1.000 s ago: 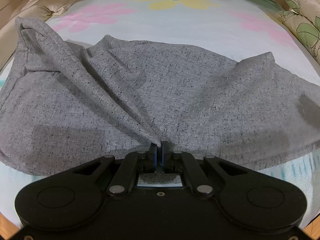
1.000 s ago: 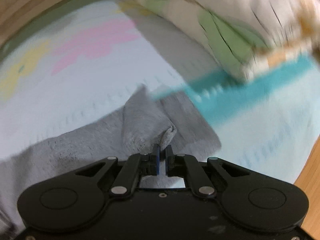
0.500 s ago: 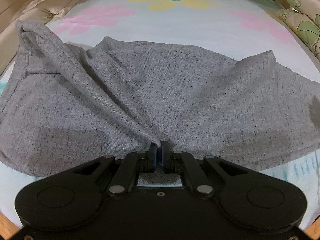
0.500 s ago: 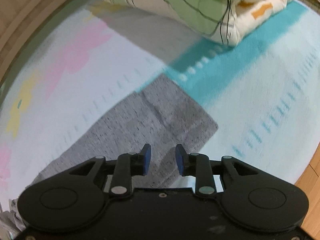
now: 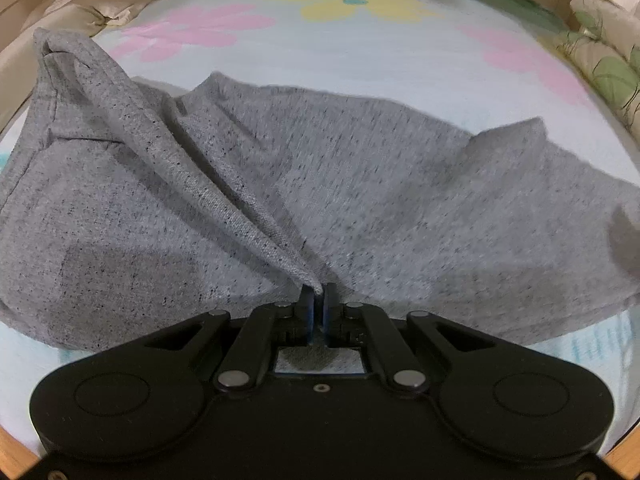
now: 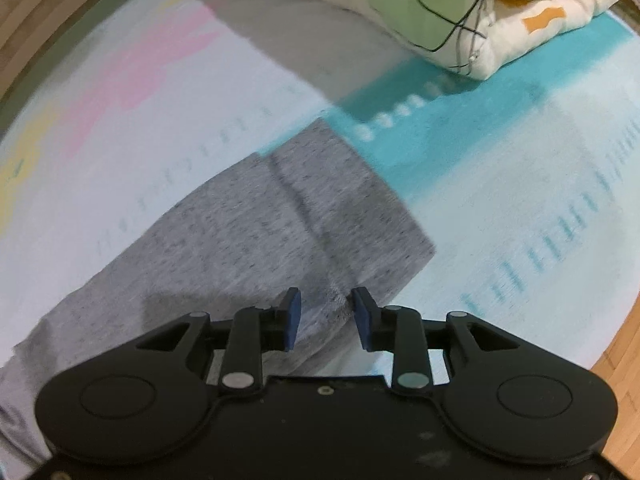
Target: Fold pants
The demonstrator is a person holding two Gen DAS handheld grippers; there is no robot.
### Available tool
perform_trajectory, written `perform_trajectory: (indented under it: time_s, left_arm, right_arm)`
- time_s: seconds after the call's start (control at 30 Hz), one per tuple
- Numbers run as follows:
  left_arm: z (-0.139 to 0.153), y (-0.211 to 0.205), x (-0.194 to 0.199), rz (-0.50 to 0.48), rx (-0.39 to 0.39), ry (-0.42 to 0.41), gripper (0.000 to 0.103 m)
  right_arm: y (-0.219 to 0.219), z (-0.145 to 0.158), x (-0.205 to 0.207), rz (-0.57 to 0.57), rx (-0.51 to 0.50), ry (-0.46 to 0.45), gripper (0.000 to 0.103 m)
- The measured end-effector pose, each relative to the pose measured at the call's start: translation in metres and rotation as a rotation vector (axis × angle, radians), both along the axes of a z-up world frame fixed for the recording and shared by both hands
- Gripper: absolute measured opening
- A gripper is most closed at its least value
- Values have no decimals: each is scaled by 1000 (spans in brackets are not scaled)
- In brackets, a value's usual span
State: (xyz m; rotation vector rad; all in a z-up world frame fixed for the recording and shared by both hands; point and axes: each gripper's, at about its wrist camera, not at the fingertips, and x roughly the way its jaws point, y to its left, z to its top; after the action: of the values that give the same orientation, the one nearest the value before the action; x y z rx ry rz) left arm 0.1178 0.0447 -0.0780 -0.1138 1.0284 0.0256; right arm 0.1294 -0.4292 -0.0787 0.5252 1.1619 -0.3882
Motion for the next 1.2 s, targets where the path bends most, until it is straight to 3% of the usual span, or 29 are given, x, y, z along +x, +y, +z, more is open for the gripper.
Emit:
perform_trajectory:
  time_s: [0.1, 0.23, 0.33, 0.57, 0.7, 0.77, 0.9, 1.03, 1.2]
  left_arm:
    - [14, -8, -8, -32, 17, -62, 4]
    - [28, -19, -15, -68, 6, -110, 5]
    - [30, -25, -18, -89, -26, -102, 5]
    - [1, -29, -12, -107, -33, 11, 5]
    - [1, -25, -9, -115, -24, 30, 9]
    - [6, -25, -10, -119, -20, 37, 13]
    - [14, -24, -17, -138, -33, 40, 14]
    - [22, -21, -27, -169, -58, 54, 15]
    - [26, -4, -40, -153, -106, 111, 15]
  right_arm:
    - [10, 19, 3, 45, -86, -38, 5]
    - [7, 43, -2, 16, -164, -82, 5]
    - [0, 52, -8, 12, -251, -81, 5]
    - [-17, 26, -10, -29, -225, 18, 5]
    - [-10, 13, -6, -15, -248, 84, 15]
    - [-6, 24, -6, -37, -291, 78, 20]
    - [10, 53, -6, -51, -368, -19, 22]
    - [37, 76, 1, -16, -305, -129, 23]
    - [97, 88, 18, 137, -192, -175, 24]
